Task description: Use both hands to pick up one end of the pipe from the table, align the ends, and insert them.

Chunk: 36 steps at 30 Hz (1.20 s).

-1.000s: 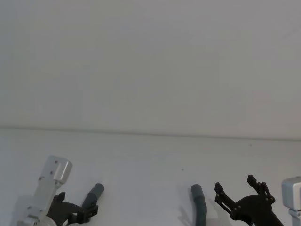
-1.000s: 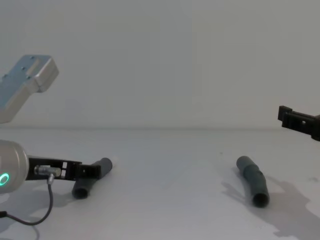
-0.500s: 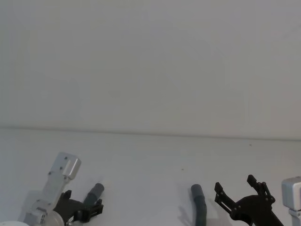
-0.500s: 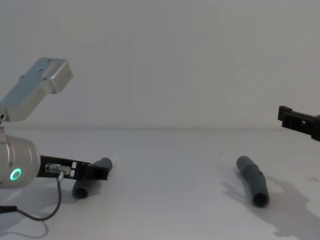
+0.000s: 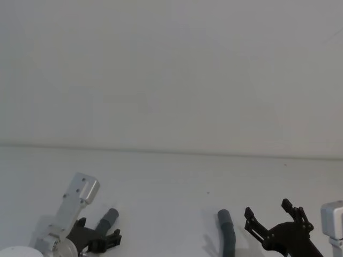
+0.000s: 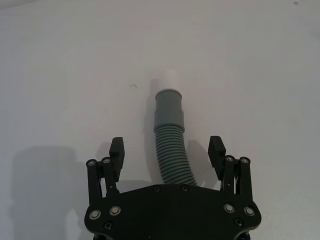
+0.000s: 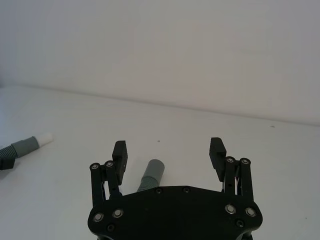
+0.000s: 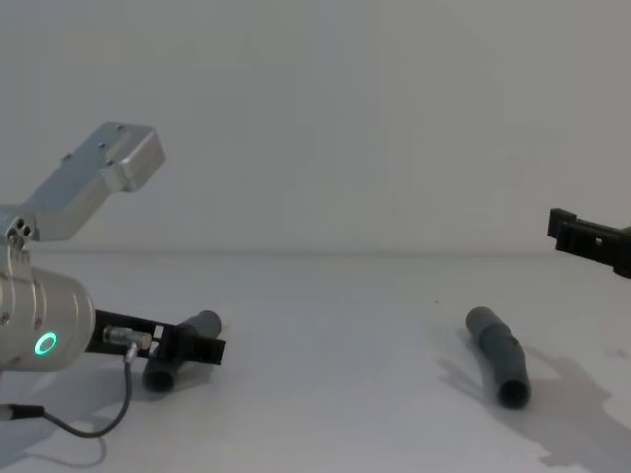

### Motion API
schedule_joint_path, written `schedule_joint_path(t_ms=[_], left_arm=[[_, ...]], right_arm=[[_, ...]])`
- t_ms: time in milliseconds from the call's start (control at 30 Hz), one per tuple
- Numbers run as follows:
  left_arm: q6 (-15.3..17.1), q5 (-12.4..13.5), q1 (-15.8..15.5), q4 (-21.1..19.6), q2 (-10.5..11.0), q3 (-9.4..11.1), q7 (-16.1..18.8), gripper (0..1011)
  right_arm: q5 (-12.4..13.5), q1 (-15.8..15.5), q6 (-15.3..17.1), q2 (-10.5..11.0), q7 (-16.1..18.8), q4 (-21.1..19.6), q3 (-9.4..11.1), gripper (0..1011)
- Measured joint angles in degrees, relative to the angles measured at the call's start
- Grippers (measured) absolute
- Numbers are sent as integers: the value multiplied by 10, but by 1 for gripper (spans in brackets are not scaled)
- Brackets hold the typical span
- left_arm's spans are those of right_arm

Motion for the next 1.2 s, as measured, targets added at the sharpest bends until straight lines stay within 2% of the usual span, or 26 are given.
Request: schedule_joint_path(t_ms=[433,533,733,767,1067,1200], left_arm=[[8,6,-6,7,-5,2,-4,981],[9,7,-7,8,-6,2,-4,920],[10,8,-8,9,-7,3,-5,731],[11,8,-8,10,-7,3,-5,731],[11,9,-9,10,-7,3,-5,402],[12,9,-9,11,-7,3,-6,295]], right_arm=[[0,0,0,0,0,0,0,1000],[0,0,0,0,0,0,0,1000],[0,0,0,0,0,0,0,1000],[0,0,0,0,0,0,0,1000],[0,0,0,0,0,0,0,1000],[0,0,0,0,0,0,0,1000]])
